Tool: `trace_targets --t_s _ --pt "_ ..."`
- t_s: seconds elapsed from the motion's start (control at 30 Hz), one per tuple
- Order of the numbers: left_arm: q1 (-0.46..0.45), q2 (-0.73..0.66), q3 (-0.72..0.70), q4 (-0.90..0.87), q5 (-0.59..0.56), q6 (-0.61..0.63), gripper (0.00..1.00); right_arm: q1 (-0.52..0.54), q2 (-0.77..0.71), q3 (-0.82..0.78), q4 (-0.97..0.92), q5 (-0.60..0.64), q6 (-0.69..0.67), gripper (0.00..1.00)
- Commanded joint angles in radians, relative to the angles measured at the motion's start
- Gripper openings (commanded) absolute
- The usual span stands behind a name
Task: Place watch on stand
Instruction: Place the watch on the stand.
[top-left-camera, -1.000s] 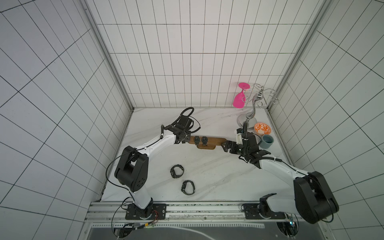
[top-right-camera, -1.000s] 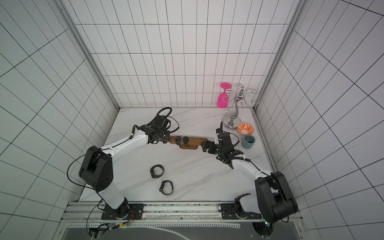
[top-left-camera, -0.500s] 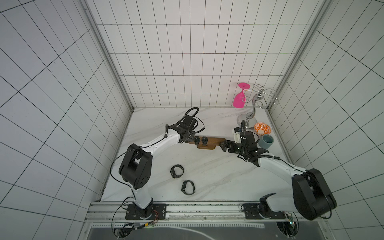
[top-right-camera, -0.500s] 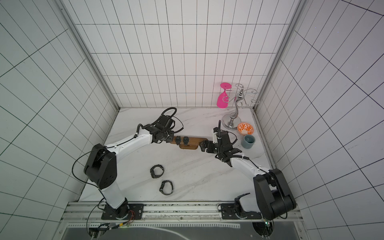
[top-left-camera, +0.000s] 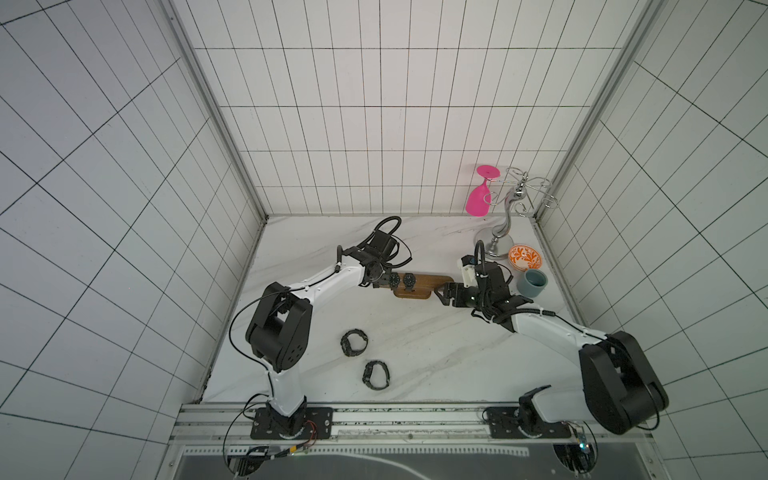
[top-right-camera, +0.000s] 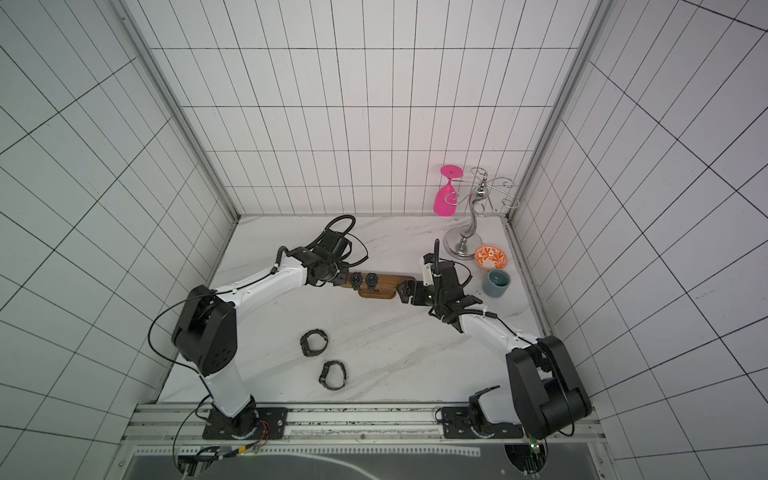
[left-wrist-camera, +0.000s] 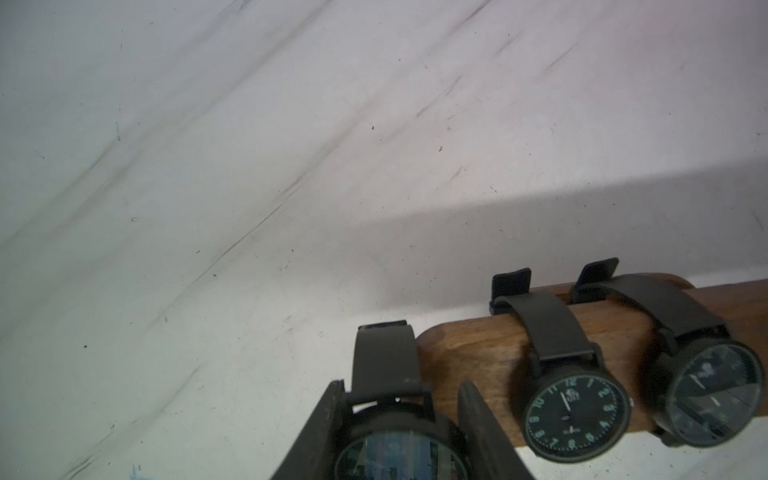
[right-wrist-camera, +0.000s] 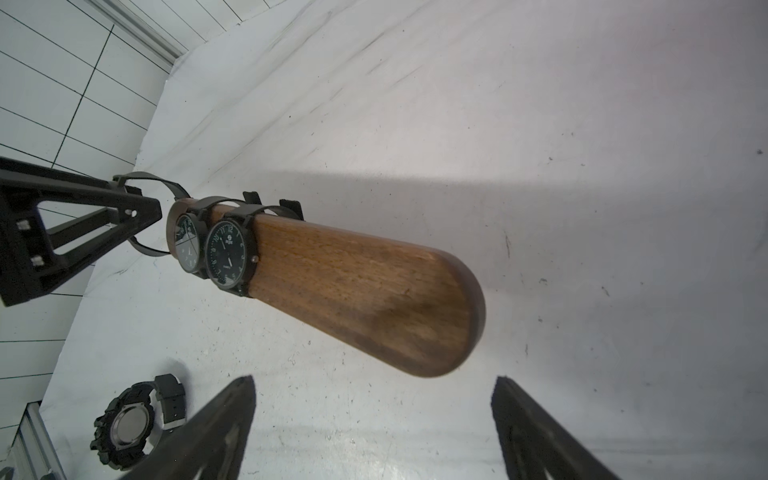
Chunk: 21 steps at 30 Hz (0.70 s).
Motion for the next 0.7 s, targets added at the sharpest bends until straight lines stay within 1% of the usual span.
trace_targets --t_s 0.0,0.07,0.17,0.27,0.4,0.43,0.53,0.67 --pt "-0.004 -0.015 0.066 -0.131 -0.138 0.068 0.38 -0.016 -0.015 0.01 -0.079 0.075 -0.009 0.34" --pt "-0.001 -0.023 0.091 -0.199 -0.229 0.099 0.38 -0.041 -0.027 0.021 -0.125 0.116 -0.007 0.44" --pt "0.013 0.008 0.172 -0.33 -0.325 0.159 0.38 -0.082 -0.032 0.06 -0.211 0.177 0.007 0.52" --pt "0.043 0.07 0.258 -0.442 -0.398 0.205 0.39 -0.128 -0.011 0.134 -0.325 0.214 0.032 0.58" --pt "0.137 0.161 0.351 -0.553 -0.45 0.237 0.39 -0.2 0.028 0.176 -0.411 0.259 0.058 0.65" --pt "0.161 0.189 0.374 -0.57 -0.46 0.247 0.39 -0.227 0.034 0.17 -0.411 0.253 0.061 0.68" --pt "0.214 0.281 0.441 -0.611 -0.477 0.267 0.39 -0.326 0.065 0.152 -0.402 0.188 0.079 0.7" --pt "0.235 0.407 0.524 -0.649 -0.53 0.28 0.39 -0.445 0.115 0.149 -0.387 0.052 0.108 0.75"
